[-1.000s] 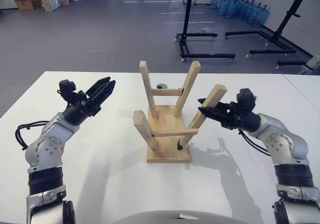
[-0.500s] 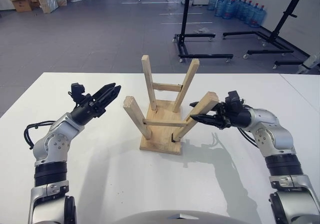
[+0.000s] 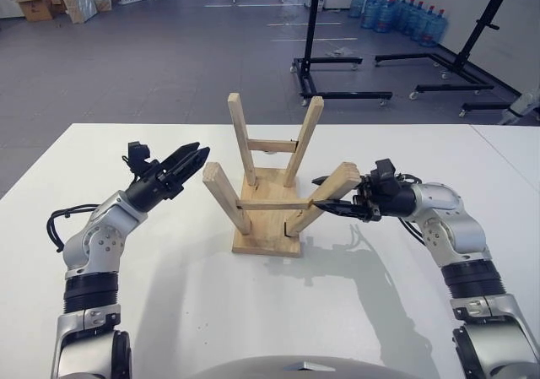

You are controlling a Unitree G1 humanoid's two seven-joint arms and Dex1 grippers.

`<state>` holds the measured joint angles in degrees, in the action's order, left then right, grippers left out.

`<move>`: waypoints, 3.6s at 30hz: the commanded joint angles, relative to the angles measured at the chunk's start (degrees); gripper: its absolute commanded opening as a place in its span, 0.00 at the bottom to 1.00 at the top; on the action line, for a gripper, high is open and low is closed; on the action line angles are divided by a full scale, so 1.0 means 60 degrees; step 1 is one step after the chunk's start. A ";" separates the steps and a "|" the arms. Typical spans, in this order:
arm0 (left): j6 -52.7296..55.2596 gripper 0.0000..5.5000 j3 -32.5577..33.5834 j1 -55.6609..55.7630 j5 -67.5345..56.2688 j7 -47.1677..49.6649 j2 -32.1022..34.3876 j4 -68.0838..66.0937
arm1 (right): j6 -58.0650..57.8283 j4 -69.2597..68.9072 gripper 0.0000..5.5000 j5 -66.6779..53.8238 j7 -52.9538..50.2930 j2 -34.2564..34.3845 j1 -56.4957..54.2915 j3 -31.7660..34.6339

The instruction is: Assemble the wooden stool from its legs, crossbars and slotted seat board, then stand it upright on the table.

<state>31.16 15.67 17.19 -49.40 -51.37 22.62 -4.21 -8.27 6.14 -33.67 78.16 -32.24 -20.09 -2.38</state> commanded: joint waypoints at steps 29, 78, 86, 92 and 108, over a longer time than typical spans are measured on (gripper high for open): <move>-0.0341 0.67 -0.1407 0.0017 0.0907 -0.0216 -0.0651 0.0526 | 0.0017 0.0155 0.48 0.1168 -0.0706 0.0311 0.0012 -0.0969; -0.3181 0.67 -0.5525 -0.0587 0.6555 0.0112 -0.1406 -0.3021 | -0.1988 -0.4347 0.71 -0.1624 -0.2896 -0.1010 0.1623 0.2879; -0.3304 0.67 -0.5451 -0.0596 0.6595 0.0059 -0.1279 -0.3073 | 0.6249 -0.1324 0.71 0.6217 -0.6819 0.0653 -0.0052 0.1138; -0.3355 0.67 -0.5379 -0.0639 0.6604 0.0120 -0.1264 -0.3048 | 0.8243 0.0578 0.71 1.0057 -0.9806 -0.0009 -0.0659 0.0895; -0.3421 0.67 -0.5058 -0.0670 0.6698 0.0335 -0.1205 -0.2968 | 0.7763 0.2204 0.71 0.9840 -0.8700 -0.1029 0.0497 -0.1848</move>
<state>9.50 -14.58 14.14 -10.67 -49.91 14.69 -20.71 39.29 16.97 21.48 22.37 -38.43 -21.14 -8.83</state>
